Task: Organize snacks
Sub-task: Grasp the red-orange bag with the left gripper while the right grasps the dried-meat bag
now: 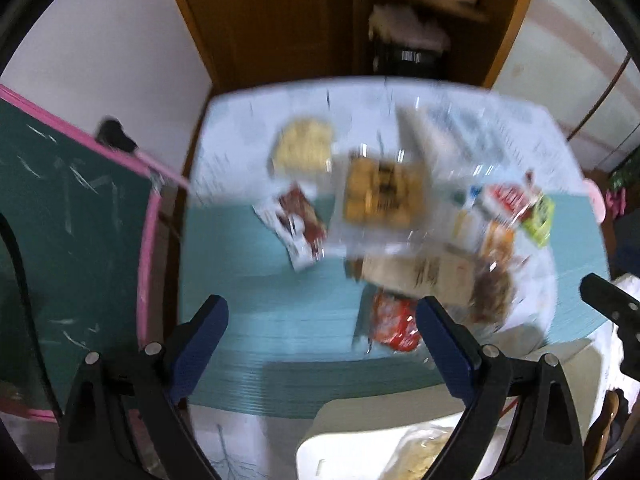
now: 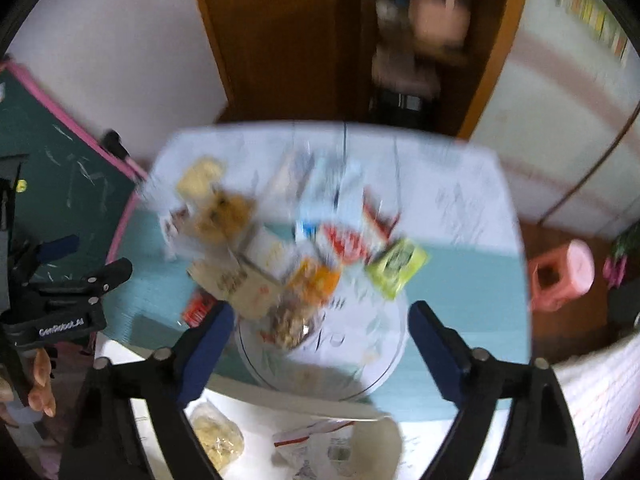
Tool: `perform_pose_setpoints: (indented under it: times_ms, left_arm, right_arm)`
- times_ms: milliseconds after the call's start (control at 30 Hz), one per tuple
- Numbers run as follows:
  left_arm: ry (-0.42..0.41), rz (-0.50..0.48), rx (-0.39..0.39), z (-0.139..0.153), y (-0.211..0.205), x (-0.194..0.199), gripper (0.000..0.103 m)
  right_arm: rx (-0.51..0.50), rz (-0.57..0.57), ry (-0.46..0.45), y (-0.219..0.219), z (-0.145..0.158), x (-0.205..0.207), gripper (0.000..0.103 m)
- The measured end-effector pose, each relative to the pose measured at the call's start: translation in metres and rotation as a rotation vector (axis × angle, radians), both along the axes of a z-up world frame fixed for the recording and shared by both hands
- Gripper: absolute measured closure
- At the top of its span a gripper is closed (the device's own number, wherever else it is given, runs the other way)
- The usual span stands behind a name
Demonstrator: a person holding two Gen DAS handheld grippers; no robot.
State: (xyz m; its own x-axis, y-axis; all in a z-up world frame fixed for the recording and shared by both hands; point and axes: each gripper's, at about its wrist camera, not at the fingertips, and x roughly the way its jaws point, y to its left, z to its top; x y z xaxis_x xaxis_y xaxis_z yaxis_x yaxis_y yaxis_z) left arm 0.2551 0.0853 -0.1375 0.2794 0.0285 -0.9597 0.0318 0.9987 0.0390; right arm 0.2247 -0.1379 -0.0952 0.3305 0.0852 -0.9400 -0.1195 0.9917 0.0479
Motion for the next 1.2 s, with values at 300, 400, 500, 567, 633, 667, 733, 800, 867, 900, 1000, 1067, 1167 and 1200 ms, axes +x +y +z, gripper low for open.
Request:
perform_pose_setpoints:
  times_ms: [300, 400, 500, 567, 633, 667, 733, 800, 867, 900, 1000, 1067, 1167, 1200]
  left_arm:
    - [0.137, -0.049, 0.015, -0.054, -0.017, 0.009, 0.009]
    - [0.159, -0.067, 0.023, -0.064, -0.027, 0.012, 0.009]
    - [0.177, -0.075, 0.027, -0.070, -0.032, 0.014, 0.009]
    - [0.188, -0.076, 0.026, -0.073, -0.035, 0.016, 0.009]
    - [0.194, -0.078, 0.018, -0.075, -0.038, 0.016, 0.009]
    - [0.197, -0.079, 0.018, -0.076, -0.039, 0.016, 0.009]
    - [0.203, -0.086, 0.023, -0.078, -0.044, 0.017, 0.009]
    - [0.218, -0.095, 0.019, -0.082, -0.049, 0.017, 0.009]
    - [0.230, -0.099, 0.011, -0.085, -0.054, 0.018, 0.009]
    - [0.240, -0.100, 0.008, -0.088, -0.057, 0.018, 0.009]
    - [0.272, -0.091, -0.019, -0.094, -0.062, 0.022, 0.024]
    - [0.307, -0.085, -0.054, -0.100, -0.064, 0.023, 0.040]
    - [0.317, -0.086, -0.062, -0.101, -0.070, 0.023, 0.045]
    - [0.312, -0.087, -0.056, -0.101, -0.072, 0.023, 0.045]
  right_arm:
    - [0.069, -0.037, 0.250, 0.012, -0.091, 0.020, 0.030]
    - [0.098, -0.038, 0.305, 0.018, -0.105, 0.024, 0.034]
    - [0.104, -0.035, 0.363, 0.024, -0.122, 0.025, 0.049]
    - [0.100, -0.017, 0.341, 0.029, -0.121, 0.022, 0.056]
    - [0.111, -0.006, 0.341, 0.029, -0.121, 0.020, 0.059]
    - [0.107, -0.009, 0.337, 0.027, -0.120, 0.019, 0.059]
    - [0.069, -0.028, 0.313, 0.017, -0.116, 0.017, 0.059]
    - [0.067, -0.061, 0.309, 0.005, -0.114, 0.015, 0.060]
    - [0.094, -0.086, 0.312, -0.006, -0.111, 0.011, 0.060]
    - [0.098, -0.095, 0.309, -0.010, -0.110, 0.010, 0.060]
    - [0.118, -0.120, 0.296, -0.021, -0.103, 0.003, 0.060]
    - [0.135, -0.122, 0.292, -0.025, -0.098, -0.002, 0.060]
    - [0.149, -0.119, 0.288, -0.027, -0.092, -0.009, 0.060]
    - [0.153, -0.115, 0.287, -0.029, -0.090, -0.009, 0.060]
